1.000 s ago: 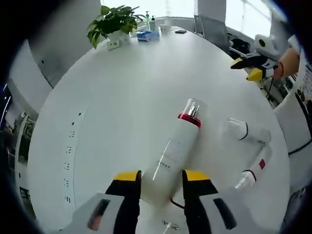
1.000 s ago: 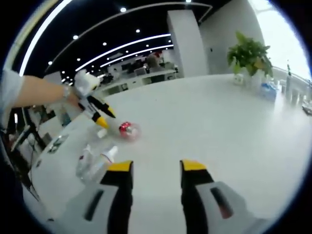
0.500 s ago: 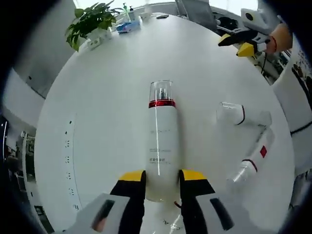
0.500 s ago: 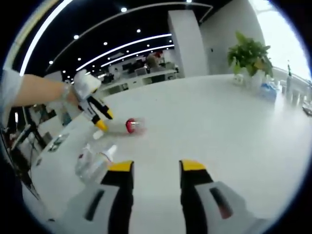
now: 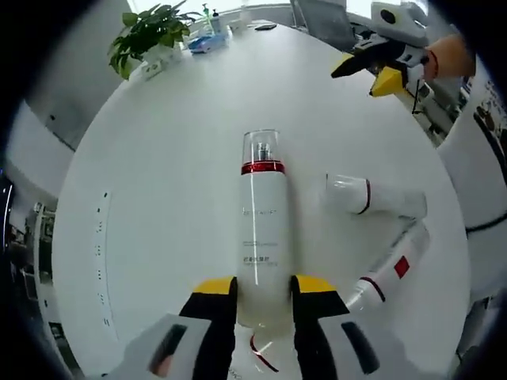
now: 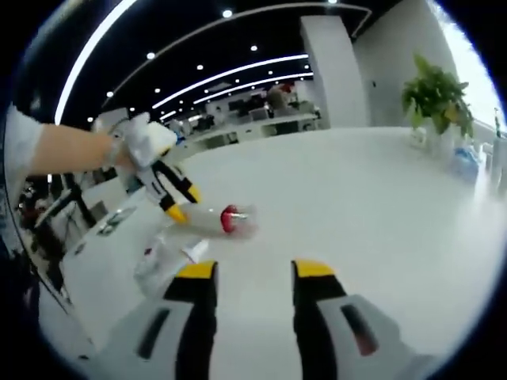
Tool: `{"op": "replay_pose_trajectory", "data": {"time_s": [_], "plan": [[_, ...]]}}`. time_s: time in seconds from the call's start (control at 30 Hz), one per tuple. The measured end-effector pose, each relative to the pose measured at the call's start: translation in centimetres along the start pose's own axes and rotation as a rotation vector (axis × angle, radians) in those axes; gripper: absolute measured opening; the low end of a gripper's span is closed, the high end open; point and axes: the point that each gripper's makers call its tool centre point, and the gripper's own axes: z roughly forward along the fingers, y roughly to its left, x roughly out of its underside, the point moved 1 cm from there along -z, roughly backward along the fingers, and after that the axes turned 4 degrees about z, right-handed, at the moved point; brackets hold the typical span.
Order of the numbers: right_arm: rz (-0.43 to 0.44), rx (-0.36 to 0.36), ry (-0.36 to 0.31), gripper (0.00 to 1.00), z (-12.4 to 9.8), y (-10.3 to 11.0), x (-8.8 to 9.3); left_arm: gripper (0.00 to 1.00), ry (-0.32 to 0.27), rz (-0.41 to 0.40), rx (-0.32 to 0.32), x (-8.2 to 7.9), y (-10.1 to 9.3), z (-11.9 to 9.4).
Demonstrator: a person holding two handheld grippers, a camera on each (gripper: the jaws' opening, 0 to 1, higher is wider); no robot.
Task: Arrange the skincare products in the storage area until every visible bottle or jar stands upright without overlapping.
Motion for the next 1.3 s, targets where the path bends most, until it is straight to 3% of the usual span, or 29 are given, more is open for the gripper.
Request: {"op": "replay_pose_trajectory", "data": {"time_s": [0.07,0.23,0.33,0.4,0.57,0.63,0.77,0.9,0.97,1.03,1.17,1.3], "plan": [[-0.021,-0.022,0.016,0.35,0.8,0.0,-0.2,0.26,-0.001,-0.002,-0.001,0.1,-0.3,0.0],[-0.192,-0.083,0.07,0.35,3.7,-0.1,-1.2,0.26,-0.013,-0.006,0.003,0.2,-1.3,-0.1],[-0.221,-0.137,0.139,0.35,5.9,0.1,-1.4,0.27,-0.023,-0.017,0.001,0.1,-1.8,0.0],[-0.284,-0.148,0.129,0.35,7.0,0.1,-2.1,0.27,-0.027,-0.009,-0.002,0.0,-2.2,0.0],[-0.33,-0.299,0.199,0.36,9.3,2.0,-1.7,0.27,-0.065,-0.034,0.019,-0.4,-3.0,0.1],[-0.369,-0.348,0.243,0.36,9.7,2.4,-1.1,0.27,-0.074,-0.02,0.0,-0.2,-3.0,0.2],[-0.452,-0.372,0.306,0.36,10.4,2.0,0.0,0.28,-0.062,-0.032,-0.029,0.3,-2.8,0.2],[-0.453,-0.389,0.332,0.33,10.9,1.7,0.3,0.29,-0.077,-0.1,-0.031,0.8,-2.5,-0.4],[-0.445,-0.438,0.349,0.33,10.8,2.4,0.4,0.3,-0.084,-0.102,-0.043,1.1,-2.3,-0.8],[-0.494,-0.46,0.363,0.33,11.0,2.7,0.7,0.3,-0.087,-0.116,-0.033,1.3,-2.3,-1.0],[-0.518,-0.468,0.424,0.3,11.6,2.4,1.7,0.29,-0.08,-0.112,-0.034,1.5,-2.3,-0.8],[-0.506,-0.458,0.425,0.29,11.6,2.2,1.7,0.28,-0.07,-0.128,-0.037,1.4,-2.4,-0.7]]}}
